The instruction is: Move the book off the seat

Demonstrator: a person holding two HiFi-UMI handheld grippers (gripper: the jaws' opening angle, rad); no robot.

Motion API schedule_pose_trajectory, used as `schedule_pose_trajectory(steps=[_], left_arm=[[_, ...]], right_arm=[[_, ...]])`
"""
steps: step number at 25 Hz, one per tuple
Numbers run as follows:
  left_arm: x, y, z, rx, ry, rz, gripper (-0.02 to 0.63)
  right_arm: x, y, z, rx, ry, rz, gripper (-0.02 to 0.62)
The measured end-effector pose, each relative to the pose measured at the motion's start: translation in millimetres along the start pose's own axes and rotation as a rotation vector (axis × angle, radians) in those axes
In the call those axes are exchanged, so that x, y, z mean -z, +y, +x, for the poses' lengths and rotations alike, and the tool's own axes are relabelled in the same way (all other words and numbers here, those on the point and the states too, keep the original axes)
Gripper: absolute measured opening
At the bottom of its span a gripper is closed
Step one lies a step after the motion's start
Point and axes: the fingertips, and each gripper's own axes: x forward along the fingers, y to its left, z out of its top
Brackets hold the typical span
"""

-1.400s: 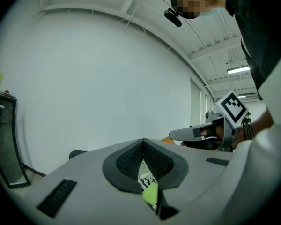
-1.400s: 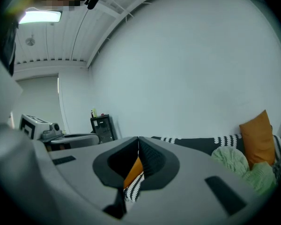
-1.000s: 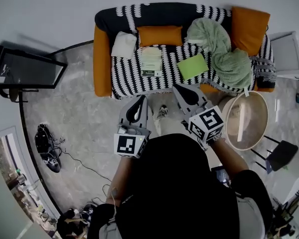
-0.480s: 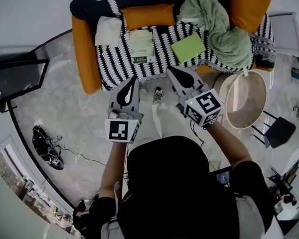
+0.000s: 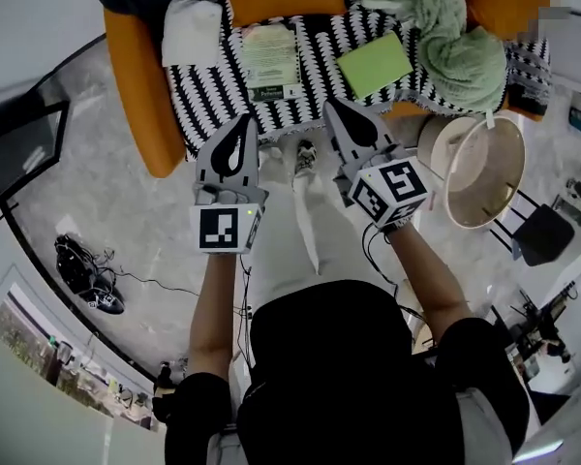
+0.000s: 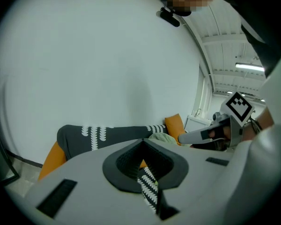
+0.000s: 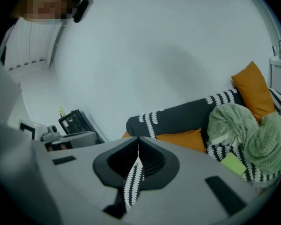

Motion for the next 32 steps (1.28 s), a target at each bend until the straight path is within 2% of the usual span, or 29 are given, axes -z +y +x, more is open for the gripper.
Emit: schedule_pose_trajectory(steps=[3, 7, 11, 19, 27, 32], left_arm=[[30.9, 21.7, 21.9, -0.015, 0.035, -0.021, 0.010], [66.3, 44.6, 51.9, -0.015, 0.054, -0.061, 0.009], [101.1, 61.4, 77.2, -0.012, 0.077, -0.041, 0.010], [186.4, 88.4, 118.2, -0.046, 0.149, -0.070, 0.009], [270.1, 98.6, 142.1, -0.007, 0.257, -0.012, 0.010], [311.3, 108.1, 161.4, 0.000, 0.296, 0.013, 0.010]], right_arm=[[29.0, -17.9, 27.3, 0.012, 0.032, 0.027, 0.015], [65.5, -42.3, 61.8, 0.014, 0.072, 0.008, 0.015], [89.2, -68.8, 90.2, 0.026, 0.063, 0.013, 0.015], [146.8, -118.8, 141.7, 0.049, 0.087, 0.039, 0.015], [206.5, -160.7, 170.2, 0.059, 0.140, 0.004, 0.015], [234.6, -179.9, 184.1, 0.074, 0.152, 0.035, 0.015]])
